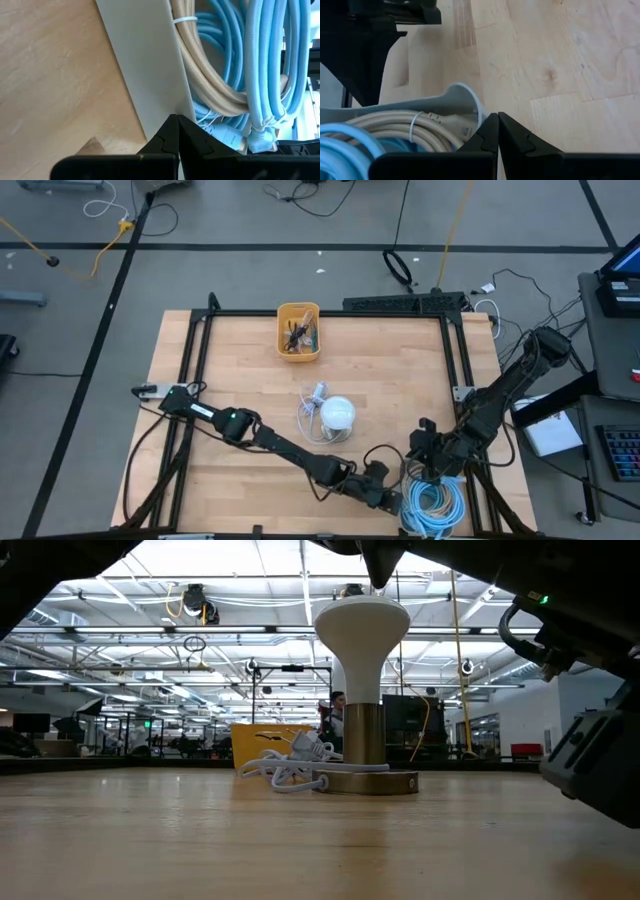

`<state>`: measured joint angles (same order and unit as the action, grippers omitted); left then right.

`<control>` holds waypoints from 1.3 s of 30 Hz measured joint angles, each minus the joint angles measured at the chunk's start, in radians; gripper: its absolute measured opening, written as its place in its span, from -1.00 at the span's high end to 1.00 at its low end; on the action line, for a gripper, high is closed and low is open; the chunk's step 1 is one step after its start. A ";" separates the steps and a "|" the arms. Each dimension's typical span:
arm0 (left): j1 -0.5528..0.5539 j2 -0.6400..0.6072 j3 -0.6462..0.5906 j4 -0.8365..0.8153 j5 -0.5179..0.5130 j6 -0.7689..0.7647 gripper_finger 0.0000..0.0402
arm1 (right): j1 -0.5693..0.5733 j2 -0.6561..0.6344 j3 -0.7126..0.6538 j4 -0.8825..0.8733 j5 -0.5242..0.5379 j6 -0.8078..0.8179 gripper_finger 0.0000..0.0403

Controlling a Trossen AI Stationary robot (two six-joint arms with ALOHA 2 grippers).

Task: Pick & Place USB Port
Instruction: Adjust the gray bin

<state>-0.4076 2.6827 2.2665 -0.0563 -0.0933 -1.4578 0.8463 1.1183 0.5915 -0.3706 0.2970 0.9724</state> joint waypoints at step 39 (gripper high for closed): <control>-0.007 -0.019 0.004 -0.051 0.029 0.007 1.00 | -0.080 -0.084 0.139 -0.176 0.090 -0.141 1.00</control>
<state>-0.4146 2.6637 2.2710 -0.1078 -0.0644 -1.4510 0.7658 1.0344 0.7303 -0.5470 0.3871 0.8310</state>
